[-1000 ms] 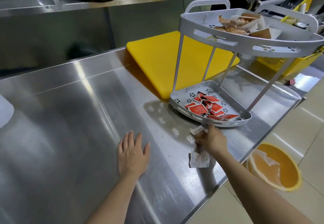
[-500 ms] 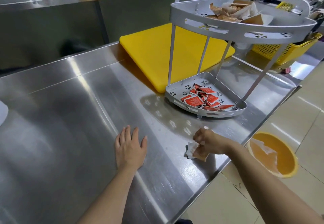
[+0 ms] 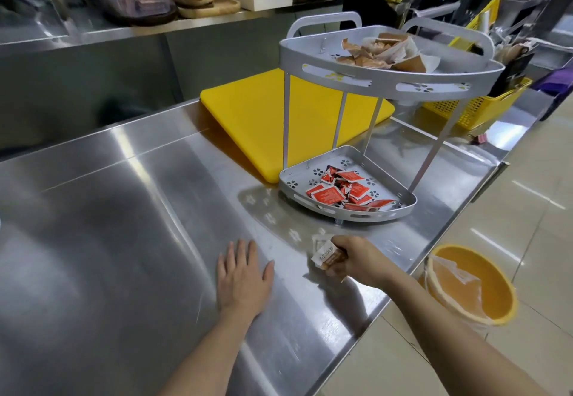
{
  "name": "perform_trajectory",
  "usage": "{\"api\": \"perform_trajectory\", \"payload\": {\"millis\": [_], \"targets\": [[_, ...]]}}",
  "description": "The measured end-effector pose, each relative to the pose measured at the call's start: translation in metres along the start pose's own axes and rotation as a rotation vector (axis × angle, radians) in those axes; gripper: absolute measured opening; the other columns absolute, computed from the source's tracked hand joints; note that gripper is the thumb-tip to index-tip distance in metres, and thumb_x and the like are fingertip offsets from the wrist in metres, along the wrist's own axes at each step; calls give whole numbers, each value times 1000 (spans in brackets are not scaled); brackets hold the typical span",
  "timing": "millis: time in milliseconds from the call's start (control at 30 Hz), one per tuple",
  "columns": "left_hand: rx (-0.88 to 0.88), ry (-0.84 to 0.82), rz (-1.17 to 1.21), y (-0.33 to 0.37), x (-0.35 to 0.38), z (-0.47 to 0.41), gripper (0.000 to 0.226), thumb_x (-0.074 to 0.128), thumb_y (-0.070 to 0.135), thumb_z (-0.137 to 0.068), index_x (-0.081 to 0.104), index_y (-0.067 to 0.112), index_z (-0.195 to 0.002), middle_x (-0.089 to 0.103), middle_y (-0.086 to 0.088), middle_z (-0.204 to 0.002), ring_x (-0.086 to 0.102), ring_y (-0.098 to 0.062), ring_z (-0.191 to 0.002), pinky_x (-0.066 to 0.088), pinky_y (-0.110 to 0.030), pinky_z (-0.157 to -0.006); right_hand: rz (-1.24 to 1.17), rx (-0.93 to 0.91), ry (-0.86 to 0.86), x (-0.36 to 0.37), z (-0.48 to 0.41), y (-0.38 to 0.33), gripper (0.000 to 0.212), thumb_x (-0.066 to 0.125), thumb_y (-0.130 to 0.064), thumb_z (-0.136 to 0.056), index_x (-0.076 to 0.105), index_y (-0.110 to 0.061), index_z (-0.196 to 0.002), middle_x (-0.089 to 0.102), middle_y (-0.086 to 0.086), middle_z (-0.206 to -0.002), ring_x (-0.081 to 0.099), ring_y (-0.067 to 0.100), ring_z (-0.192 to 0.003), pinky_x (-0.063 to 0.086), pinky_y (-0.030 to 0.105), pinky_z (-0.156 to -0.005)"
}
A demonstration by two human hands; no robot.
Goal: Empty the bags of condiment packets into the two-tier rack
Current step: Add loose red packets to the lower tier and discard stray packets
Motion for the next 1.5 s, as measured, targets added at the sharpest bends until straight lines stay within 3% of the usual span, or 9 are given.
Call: {"api": "perform_trajectory", "payload": {"millis": [233,467,567,700,833,1000,1200,1300,1500], "targets": [[186,-53,-35,36,8,-15,65,15,62,-88,7,33,-146,8,-6,-158,5,-24,-145,5,-39,-117,-174,-183,163,-89,11,-75,23,74,-10,-72,54,-2,-81,71,18,-84,66,33,-79,52,52,-74],[141,-43,14,39,-13,-10,82,-3,61,-87,62,24,-120,63,-14,-124,60,-32,-112,48,-45,-92,-191,-430,634,-221,38,-151,25,74,-7,-70,60,-1,-90,69,12,-82,69,21,-72,57,39,-71],[138,-44,-6,38,-10,-11,85,-8,64,-83,53,27,-129,55,-12,-134,52,-31,-123,42,-44,-100,-29,-338,778,-263,17,-152,29,73,-8,-71,57,2,-93,67,13,-89,65,29,-83,55,37,-66],[120,-30,4,37,-9,-14,76,3,66,-85,53,29,-129,55,-11,-135,52,-30,-123,41,-43,-101,263,-73,577,-277,-24,-126,37,70,-24,-76,53,-9,-105,62,15,-103,58,32,-96,42,30,-68],[168,-64,10,37,5,-17,66,13,65,-87,14,35,-145,15,-6,-157,11,-23,-144,6,-38,-117,361,94,620,-277,-30,-108,64,63,-48,-79,43,-14,-129,52,18,-129,50,36,-114,43,40,-87],[218,-58,9,32,0,-23,65,24,61,-88,19,30,-144,16,-4,-157,9,-19,-145,8,-34,-116,229,-158,959,-257,-13,-137,44,57,-37,-85,50,-12,-120,55,18,-119,53,35,-103,40,37,-78],[107,80,-5,-27,-43,-13,61,29,54,-90,31,19,-141,32,-4,-151,26,-20,-140,19,-34,-113,197,-551,849,-160,-31,-189,32,54,-23,-88,55,-4,-114,61,18,-107,58,33,-90,45,42,-75],[-58,162,-22,-84,-69,6,58,33,52,-90,39,18,-137,42,-5,-145,35,-21,-135,24,-34,-110,28,-548,580,-95,-61,-212,41,57,-28,-87,48,-13,-124,57,13,-115,57,23,-87,47,38,-74],[-494,247,-59,-215,-98,89,54,43,49,-87,50,14,-128,53,-10,-134,47,-26,-124,35,-36,-100,58,-462,-34,64,-100,-255,67,60,-35,-84,28,-17,-141,45,14,-137,51,32,-117,43,42,-96]]}}
Point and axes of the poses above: each hand's wrist, its own z-axis away from the middle knuckle, its own x-axis out of the palm, y = z × x, the point moved 5 cm from there along -z, towards the middle knuckle
